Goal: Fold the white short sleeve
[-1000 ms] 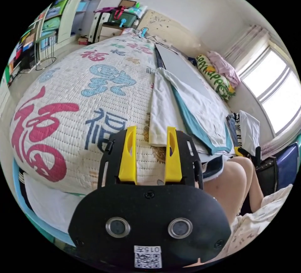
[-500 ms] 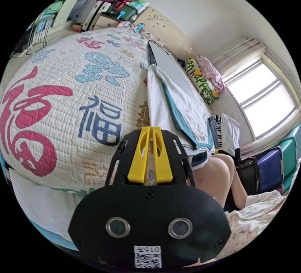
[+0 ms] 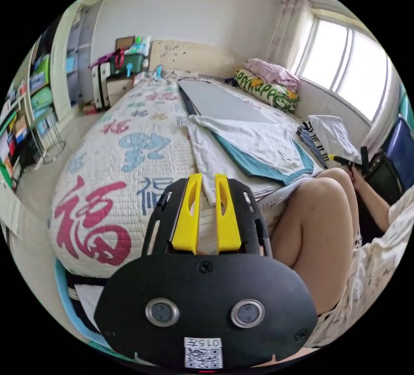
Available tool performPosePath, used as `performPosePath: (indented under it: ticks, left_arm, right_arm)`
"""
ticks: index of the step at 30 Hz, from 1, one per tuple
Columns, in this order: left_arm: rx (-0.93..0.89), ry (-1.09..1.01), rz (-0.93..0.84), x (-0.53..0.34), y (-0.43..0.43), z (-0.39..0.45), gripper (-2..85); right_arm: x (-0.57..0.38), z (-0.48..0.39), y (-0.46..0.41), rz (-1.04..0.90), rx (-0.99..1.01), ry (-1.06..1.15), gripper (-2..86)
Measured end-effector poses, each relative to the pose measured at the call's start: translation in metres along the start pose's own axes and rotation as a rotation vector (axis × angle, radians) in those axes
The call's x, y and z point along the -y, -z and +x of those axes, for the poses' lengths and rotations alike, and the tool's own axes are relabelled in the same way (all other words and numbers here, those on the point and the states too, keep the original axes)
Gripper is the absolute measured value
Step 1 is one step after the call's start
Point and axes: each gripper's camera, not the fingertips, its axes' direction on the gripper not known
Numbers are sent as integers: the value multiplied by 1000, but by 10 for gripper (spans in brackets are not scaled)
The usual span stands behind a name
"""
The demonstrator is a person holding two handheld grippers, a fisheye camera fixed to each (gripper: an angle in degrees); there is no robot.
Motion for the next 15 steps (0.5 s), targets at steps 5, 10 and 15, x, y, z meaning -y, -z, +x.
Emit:
performPosePath:
  ticks: [5, 10, 15]
  left_arm:
    - [-90, -412, 68, 76, -2, 90, 72]
    - [-355, -625, -69, 133, -76, 155, 73]
    - [-461, -742, -324, 167, -162, 194, 67]
  right_arm:
    - [14, -47, -2, -92, 143, 400, 70]
    - [23, -70, -30, -256, 240, 555, 80]
    - [22, -88, -39, -363, 258, 660, 77]
